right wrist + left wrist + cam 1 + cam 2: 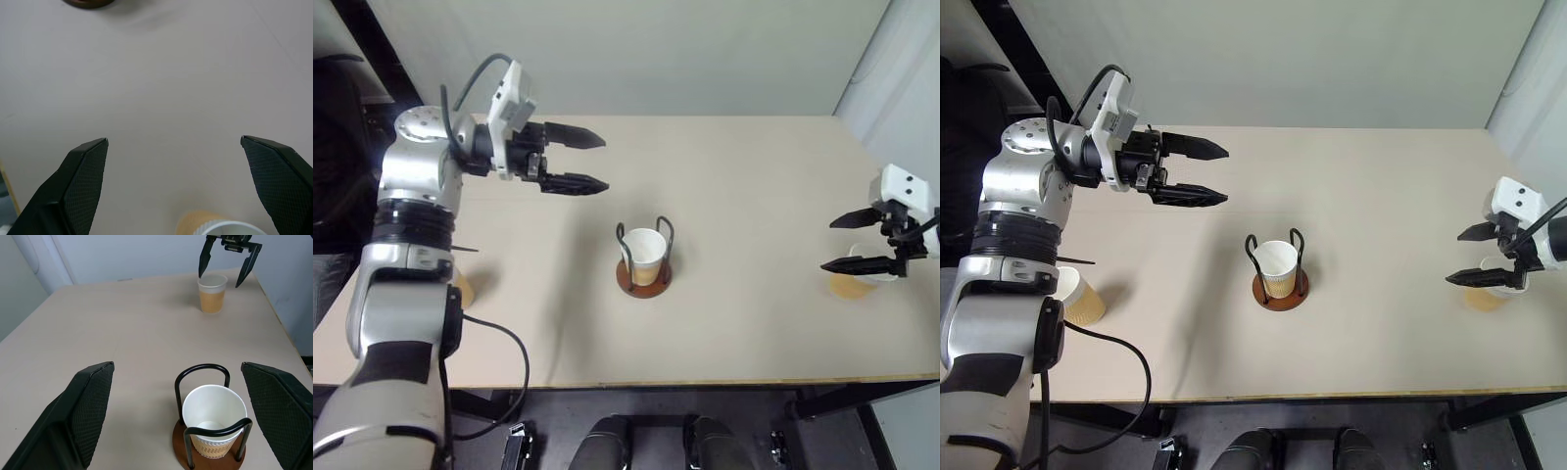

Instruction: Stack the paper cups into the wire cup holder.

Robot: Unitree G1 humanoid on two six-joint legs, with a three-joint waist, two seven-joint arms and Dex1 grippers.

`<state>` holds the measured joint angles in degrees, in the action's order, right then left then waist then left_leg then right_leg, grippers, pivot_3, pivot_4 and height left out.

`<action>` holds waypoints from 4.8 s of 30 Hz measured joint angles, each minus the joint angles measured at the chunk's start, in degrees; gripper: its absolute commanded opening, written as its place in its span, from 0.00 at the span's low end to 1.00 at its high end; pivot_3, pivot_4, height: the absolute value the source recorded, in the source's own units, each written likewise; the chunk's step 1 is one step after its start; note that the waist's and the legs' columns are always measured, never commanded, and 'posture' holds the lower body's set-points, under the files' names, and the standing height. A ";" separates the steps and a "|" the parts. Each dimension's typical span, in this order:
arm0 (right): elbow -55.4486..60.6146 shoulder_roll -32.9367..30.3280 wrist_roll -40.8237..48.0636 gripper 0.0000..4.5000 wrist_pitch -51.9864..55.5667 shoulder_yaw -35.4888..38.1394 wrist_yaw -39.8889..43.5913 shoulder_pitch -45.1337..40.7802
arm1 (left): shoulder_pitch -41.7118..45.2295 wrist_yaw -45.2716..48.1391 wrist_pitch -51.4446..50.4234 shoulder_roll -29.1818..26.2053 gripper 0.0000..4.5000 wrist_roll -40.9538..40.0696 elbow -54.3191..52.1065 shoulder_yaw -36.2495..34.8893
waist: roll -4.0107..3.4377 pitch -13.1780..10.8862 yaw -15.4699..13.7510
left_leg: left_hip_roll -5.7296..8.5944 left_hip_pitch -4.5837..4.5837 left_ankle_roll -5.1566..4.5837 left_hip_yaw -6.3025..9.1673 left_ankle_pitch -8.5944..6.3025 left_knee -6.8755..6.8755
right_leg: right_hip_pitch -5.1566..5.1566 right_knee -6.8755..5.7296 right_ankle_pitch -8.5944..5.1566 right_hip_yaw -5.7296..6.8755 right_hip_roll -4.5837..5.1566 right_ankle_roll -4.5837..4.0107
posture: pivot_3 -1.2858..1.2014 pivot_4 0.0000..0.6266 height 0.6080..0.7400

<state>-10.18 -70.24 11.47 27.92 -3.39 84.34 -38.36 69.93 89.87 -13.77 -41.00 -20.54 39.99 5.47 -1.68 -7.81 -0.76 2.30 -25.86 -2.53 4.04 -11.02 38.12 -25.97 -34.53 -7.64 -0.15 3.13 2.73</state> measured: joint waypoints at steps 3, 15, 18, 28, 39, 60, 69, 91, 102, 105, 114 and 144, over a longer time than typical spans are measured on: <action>0.04 -1.01 -0.48 1.00 -0.28 -0.19 1.17 0.05 | 0.00 0.05 0.00 0.03 0.99 0.30 0.02 -0.01 | 0.00 0.00 -0.07 | 0.00 -0.02 -0.01 0.03 -0.02 0.00 | 0.00 0.01 0.06 0.00 0.02 -0.11 | 0.52 0.24 1.00; -7.08 -3.35 -7.06 1.00 -7.79 -3.02 3.75 0.54 | -1.61 0.07 0.11 0.69 0.99 0.67 -0.30 -0.28 | 0.00 0.00 -0.09 | 0.01 -0.04 -0.05 0.04 -0.07 -0.02 | 0.01 0.09 0.27 0.01 0.02 -0.43 | 0.52 0.24 1.00; -8.77 -3.36 -8.35 1.00 -9.24 -3.34 4.04 0.68 | -1.84 0.06 -0.09 0.73 0.99 0.62 -1.86 -0.29 | 0.00 0.00 -0.08 | 0.01 -0.04 -0.06 0.03 -0.07 -0.02 | 0.02 0.09 0.28 0.00 0.02 -0.43 | 0.52 0.24 1.00; -12.09 -3.62 -11.54 1.00 -13.64 -4.19 4.81 1.54 | -3.13 -0.31 -3.39 0.77 0.99 -0.41 -8.53 -0.65 | 0.00 0.00 -0.04 | 0.01 -0.02 -0.06 0.03 -0.07 -0.02 | 0.04 0.11 0.26 0.00 0.02 -0.35 | 0.52 0.24 1.00; -22.79 0.54 -20.92 1.00 -24.22 -9.30 2.25 -4.27 | -3.12 -0.26 -5.42 1.20 0.99 -0.41 -8.74 -0.66 | 0.00 0.00 0.17 | -0.02 0.03 -0.08 0.03 -0.05 -0.02 | 0.07 0.17 0.47 0.00 0.02 -0.47 | 0.52 0.24 1.00; -27.85 7.14 -25.36 0.31 -29.06 -11.47 2.08 -8.26 | -7.94 -1.51 -5.30 0.10 1.00 -0.84 -11.36 -2.31 | -0.03 0.01 0.14 | -0.03 0.01 -0.05 0.04 -0.08 -0.13 | 0.06 0.34 0.54 0.02 0.03 -0.60 | 0.52 0.24 1.00; -27.31 8.28 -25.27 0.01 -28.58 -11.47 2.41 -9.34 | -15.10 0.26 -5.25 -2.50 1.00 -4.29 -13.24 -2.91 | -0.03 0.01 0.25 | -0.04 0.02 0.01 0.04 -0.11 -0.13 | 0.02 0.33 0.59 0.04 0.03 -0.68 | 0.52 0.24 1.00; -14.22 9.53 -22.87 0.01 -23.97 -11.45 7.18 -11.50 | -15.99 0.55 20.41 -17.99 1.00 -20.56 -8.56 22.91 | -0.06 0.02 0.42 | -0.03 -0.02 0.98 0.11 -0.54 -0.15 | -0.04 0.29 0.55 0.06 0.02 -0.92 | 0.52 0.24 1.00; 11.14 6.51 -10.47 0.01 -12.01 -11.50 7.94 -11.77 | -17.55 0.58 24.98 -18.67 1.00 -22.83 -6.12 25.17 | -0.11 0.03 0.63 | -0.06 -0.07 0.80 0.14 -0.50 -0.22 | -0.16 0.20 0.19 0.10 -0.04 -1.00 | 0.52 0.24 1.00; 13.73 6.99 -9.05 0.01 -9.36 -11.72 7.94 -14.28 | -17.54 0.58 25.74 -18.75 1.00 -23.06 -5.83 25.98 | -0.11 0.03 0.63 | -0.05 -0.07 0.82 0.15 -0.51 -0.20 | -0.15 0.18 0.20 0.10 -0.04 -1.01 | 0.52 0.24 1.00; 15.28 13.09 -7.16 0.01 -3.53 -15.69 7.94 -23.91 | -17.27 0.60 27.42 -17.64 1.00 -23.07 -3.94 27.89 | -0.10 0.03 0.78 | -0.06 -0.07 0.83 0.17 -0.43 -0.17 | -0.27 -0.09 0.19 0.09 -0.04 -1.09 | 0.52 0.24 1.00; 6.42 36.51 -10.68 0.01 -3.39 -20.55 2.80 -32.73 | -17.03 0.71 26.81 -12.71 1.00 -21.63 0.66 22.24 | -0.09 0.04 0.81 | -0.06 -0.12 0.83 0.18 -0.33 -0.19 | -0.53 -0.40 0.01 0.13 -0.05 -1.34 | 0.52 0.24 1.00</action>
<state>-3.75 -33.72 0.79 24.53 -23.94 87.14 -71.09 52.90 90.57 13.04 -53.71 -42.16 40.66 27.71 -1.77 -7.77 0.04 2.24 -25.98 -1.71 4.22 -11.35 37.93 -26.50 -34.93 -7.63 -0.01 3.09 1.39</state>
